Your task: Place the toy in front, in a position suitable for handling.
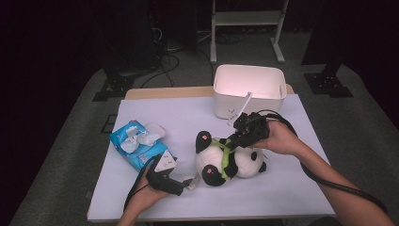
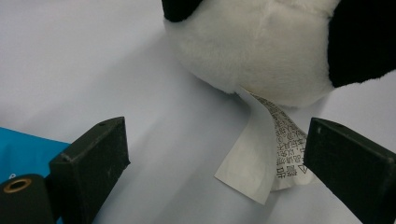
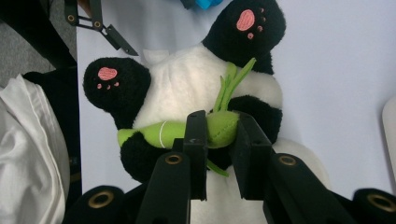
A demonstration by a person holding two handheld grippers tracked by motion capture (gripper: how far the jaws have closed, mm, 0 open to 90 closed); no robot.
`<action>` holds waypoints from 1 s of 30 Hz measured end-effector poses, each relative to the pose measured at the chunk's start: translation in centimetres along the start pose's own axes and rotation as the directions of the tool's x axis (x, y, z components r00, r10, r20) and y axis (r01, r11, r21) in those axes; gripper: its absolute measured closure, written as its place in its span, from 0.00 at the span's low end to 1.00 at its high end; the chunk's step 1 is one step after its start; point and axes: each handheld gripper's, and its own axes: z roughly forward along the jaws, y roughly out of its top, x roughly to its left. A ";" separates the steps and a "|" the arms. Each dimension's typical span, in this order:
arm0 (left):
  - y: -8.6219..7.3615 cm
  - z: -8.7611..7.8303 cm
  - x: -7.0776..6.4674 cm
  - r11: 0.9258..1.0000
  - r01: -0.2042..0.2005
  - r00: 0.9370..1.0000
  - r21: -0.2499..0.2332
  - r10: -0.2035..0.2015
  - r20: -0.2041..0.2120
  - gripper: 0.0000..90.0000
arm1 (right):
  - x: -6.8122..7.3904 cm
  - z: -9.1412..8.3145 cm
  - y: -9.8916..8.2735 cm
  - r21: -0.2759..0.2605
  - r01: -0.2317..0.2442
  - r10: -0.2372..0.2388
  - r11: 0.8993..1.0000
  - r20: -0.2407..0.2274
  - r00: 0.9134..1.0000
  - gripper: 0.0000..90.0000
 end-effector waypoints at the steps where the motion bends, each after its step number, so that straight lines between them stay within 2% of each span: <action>1: 0.0 0.0 0.0 1.000 0.000 1.000 0.000 0.000 0.000 0.06 | -0.2 0.0 -0.1 -0.004 -0.002 0.002 1.000 -0.001 1.000 0.82; 7: 0.1 0.1 -0.1 1.000 -0.007 1.000 0.004 0.007 0.001 0.06 | -1.1 0.1 -1.9 -0.012 -0.042 0.042 0.999 -0.031 0.999 0.59; 10: 0.1 0.1 -0.2 1.000 -0.001 1.000 -0.003 0.001 0.001 0.06 | -1.7 0.2 -3.1 -0.014 -0.060 0.060 0.998 -0.037 0.998 0.56; 14: 0.2 0.1 -0.2 1.000 -0.006 1.000 0.003 0.006 0.003 0.06 | -2.8 0.3 -5.0 -0.023 -0.084 0.083 0.996 -0.017 0.996 0.50; 20: 0.3 0.2 -0.3 1.000 -0.009 1.000 0.011 0.009 0.007 0.06 | -4.3 0.3 -7.7 -0.057 -0.142 0.142 0.988 -0.003 0.990 0.47; 26: 0.4 0.3 -0.4 1.000 -0.011 1.000 0.005 0.011 0.010 0.06 | -4.6 0.9 -9.5 -0.052 -0.149 0.149 0.988 0.012 0.989 0.45; 30: 0.5 0.4 -0.6 1.000 -0.014 1.000 0.008 0.014 0.010 0.06 | -4.2 1.3 -9.6 -0.044 -0.135 0.136 0.990 0.016 0.991 0.51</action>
